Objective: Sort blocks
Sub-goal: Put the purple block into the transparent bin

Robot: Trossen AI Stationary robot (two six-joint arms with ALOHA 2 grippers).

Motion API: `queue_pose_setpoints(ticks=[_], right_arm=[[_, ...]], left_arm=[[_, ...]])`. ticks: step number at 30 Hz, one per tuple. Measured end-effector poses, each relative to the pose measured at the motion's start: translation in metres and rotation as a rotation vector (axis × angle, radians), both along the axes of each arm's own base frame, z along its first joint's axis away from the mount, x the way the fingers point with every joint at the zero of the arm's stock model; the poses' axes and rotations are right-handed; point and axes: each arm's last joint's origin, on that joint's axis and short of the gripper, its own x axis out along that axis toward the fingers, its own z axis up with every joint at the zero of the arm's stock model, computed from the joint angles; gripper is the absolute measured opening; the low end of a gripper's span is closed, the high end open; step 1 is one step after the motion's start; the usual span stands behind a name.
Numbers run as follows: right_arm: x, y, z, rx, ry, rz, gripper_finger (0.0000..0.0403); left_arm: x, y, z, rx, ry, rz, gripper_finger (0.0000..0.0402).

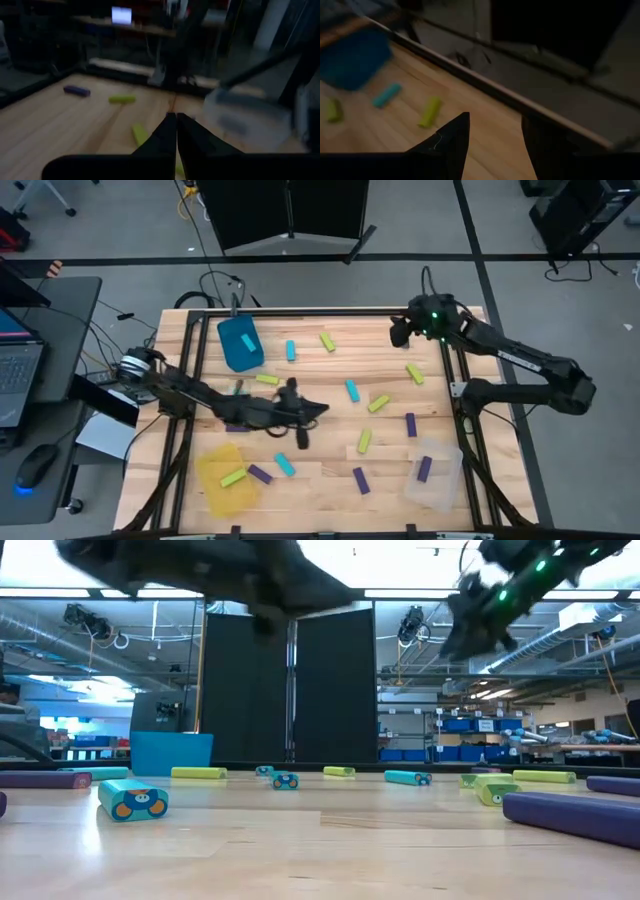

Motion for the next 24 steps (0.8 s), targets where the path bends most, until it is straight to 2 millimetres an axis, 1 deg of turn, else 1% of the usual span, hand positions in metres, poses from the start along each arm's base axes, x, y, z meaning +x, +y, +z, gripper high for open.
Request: queue_pose_setpoints(ticks=[5,7,9,12,16,20,24], right_arm=[[-0.002,-0.031,-0.027,0.149,0.061,-0.092,0.0178],[-0.005,-0.040,-0.039,0.230,0.081,-0.110,0.0173],[-0.007,-0.048,-0.048,0.279,0.102,-0.133,0.0170],[-0.010,-0.059,-0.060,0.323,0.133,-0.170,0.0167],[-0.014,-0.068,-0.074,0.378,0.174,-0.209,0.0165],[-0.019,-0.070,-0.085,0.461,0.218,-0.255,0.0165],[-0.018,-0.070,-0.091,0.488,0.231,-0.277,0.0174]], left_arm=[[-0.043,0.006,-0.007,-0.034,-0.093,0.049,0.0023],[-0.057,0.006,-0.010,-0.033,-0.117,0.070,0.0023],[-0.066,0.005,-0.015,-0.034,-0.123,0.086,0.0023],[-0.074,0.004,-0.023,-0.025,-0.108,0.100,0.0023],[-0.079,0.005,-0.028,-0.019,-0.094,0.115,0.0023],[-0.080,0.005,-0.029,-0.014,-0.094,0.117,0.0023],[-0.080,0.005,-0.029,0.008,-0.084,0.117,0.0023]])
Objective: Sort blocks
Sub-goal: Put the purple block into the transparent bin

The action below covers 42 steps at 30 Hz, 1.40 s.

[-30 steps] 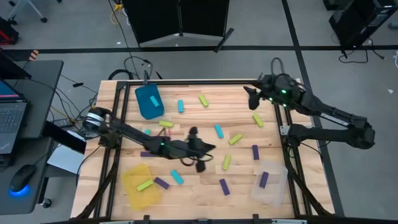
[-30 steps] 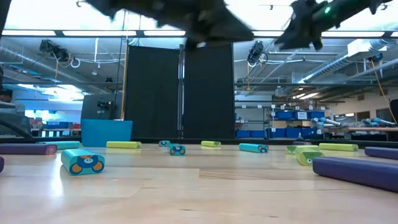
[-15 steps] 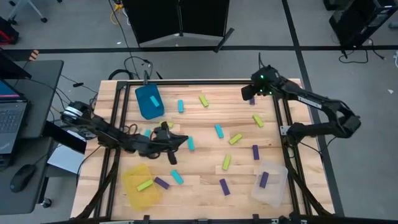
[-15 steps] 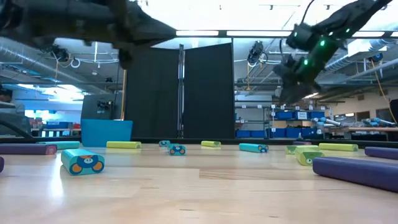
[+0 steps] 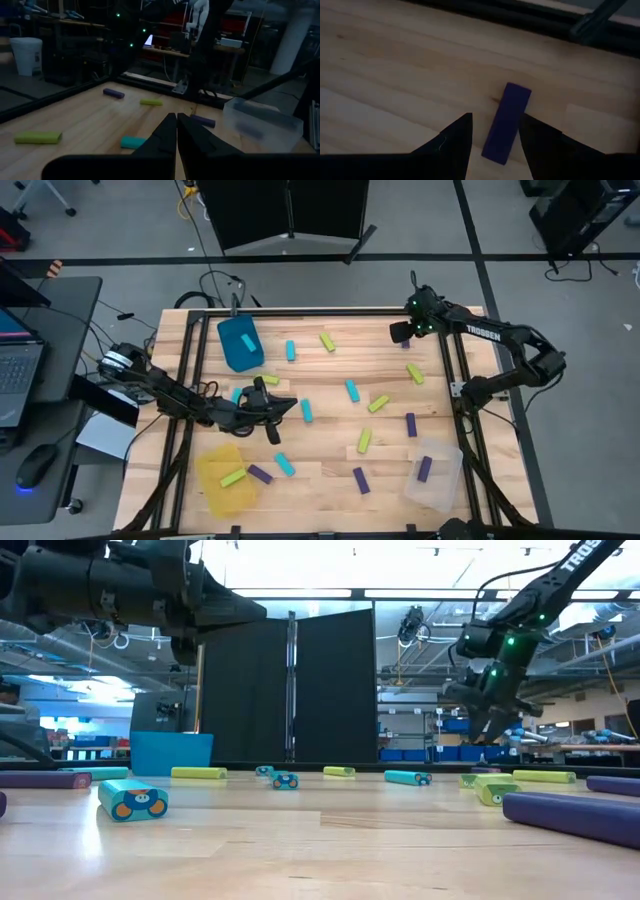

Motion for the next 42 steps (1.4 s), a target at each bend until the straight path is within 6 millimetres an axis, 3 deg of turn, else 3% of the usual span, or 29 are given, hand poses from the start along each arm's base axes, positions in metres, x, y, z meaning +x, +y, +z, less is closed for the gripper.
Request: queue_pose_setpoints(ticks=[11,17,42], right_arm=[[0.008,-0.003,-0.028,0.070,0.115,-0.060,0.0238],[0.013,-0.007,-0.032,0.078,0.157,-0.089,0.0251],[0.021,-0.001,-0.042,0.168,0.207,-0.103,0.0180]], left_arm=[[0.000,0.000,0.000,0.042,0.011,0.001,0.0023],[0.000,0.000,0.000,0.042,0.011,0.001,0.0023],[0.000,0.000,0.001,0.052,0.010,0.001,0.0023]])
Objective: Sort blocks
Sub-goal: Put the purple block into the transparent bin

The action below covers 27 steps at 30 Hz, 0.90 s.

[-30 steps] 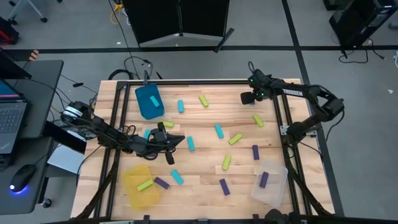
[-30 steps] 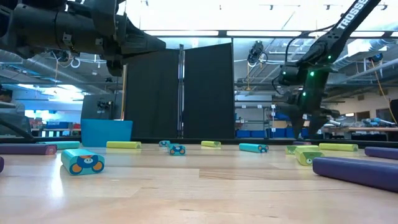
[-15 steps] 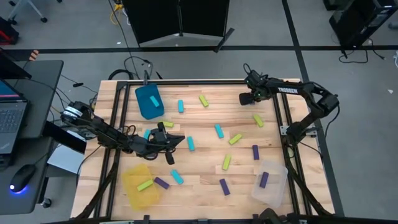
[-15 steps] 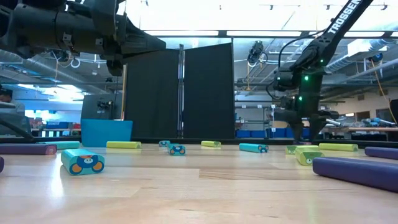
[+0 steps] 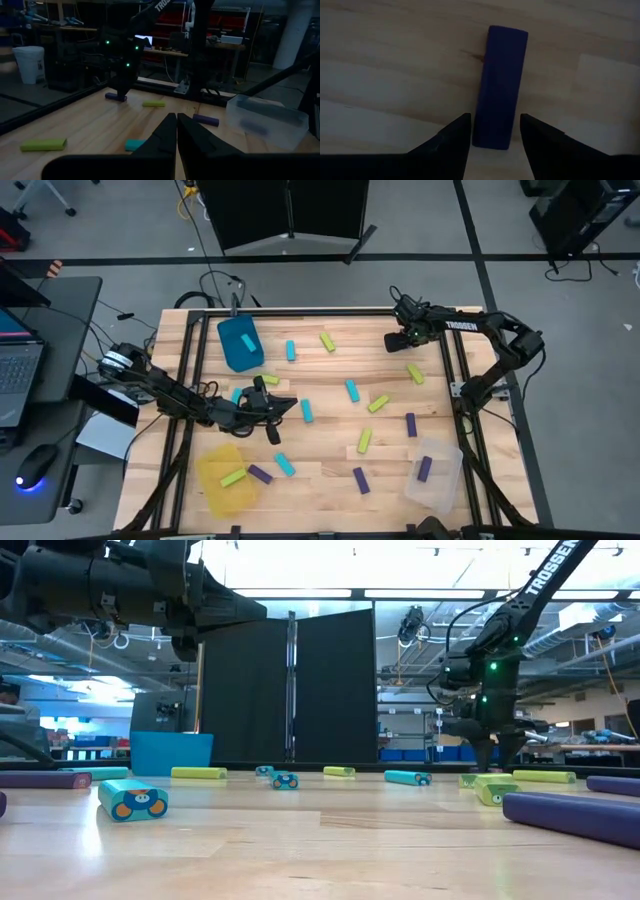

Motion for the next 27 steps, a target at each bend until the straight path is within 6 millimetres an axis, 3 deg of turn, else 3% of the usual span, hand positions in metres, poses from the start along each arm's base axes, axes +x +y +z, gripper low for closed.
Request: queue_pose_setpoints(ticks=[19,27], right_arm=[[-0.0006,0.0010,0.0000,0.014,0.003,0.020,0.0128],[-0.0006,0.0011,0.0001,0.015,0.004,0.023,0.0124]], left_arm=[[0.0000,0.0000,0.0000,0.001,0.000,0.000,0.0023],[0.0000,0.0000,0.0000,0.001,0.000,0.000,0.0023]])
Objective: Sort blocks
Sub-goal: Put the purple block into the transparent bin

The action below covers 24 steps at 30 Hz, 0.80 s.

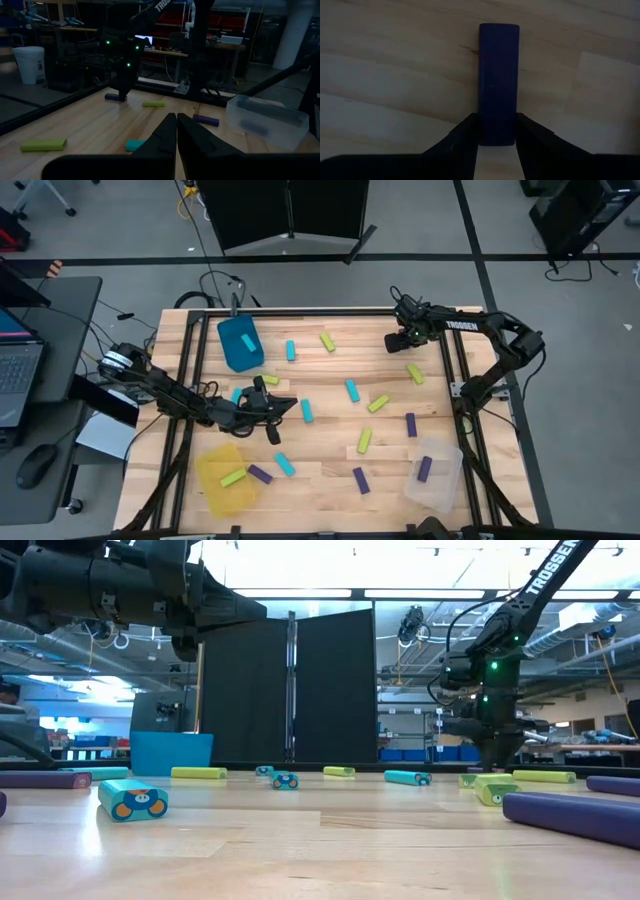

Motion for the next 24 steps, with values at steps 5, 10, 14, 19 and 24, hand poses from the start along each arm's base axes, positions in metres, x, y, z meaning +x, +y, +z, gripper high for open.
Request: queue_pose_setpoints(ticks=[5,10,14,19,24], right_arm=[[0.0000,0.0000,0.0001,0.000,0.002,0.007,0.0124],[0.0001,0.0001,0.0001,-0.001,0.003,0.015,0.0123],[0.0000,0.0001,0.0004,-0.001,0.004,0.019,0.0123],[0.0012,0.0012,0.0003,-0.001,0.006,0.028,0.0122],[0.0044,0.0039,0.0003,-0.001,0.007,0.044,0.0122]], left_arm=[[0.0000,0.0001,0.0000,0.000,0.000,0.000,0.0023],[0.0000,0.0001,0.0000,0.000,0.000,0.000,0.0023],[0.0000,0.0001,0.0000,0.000,0.000,0.000,0.0023],[0.0000,0.0001,0.0000,0.000,0.000,0.000,0.0023],[0.0000,0.0001,0.0000,0.000,0.000,0.000,0.0023]])
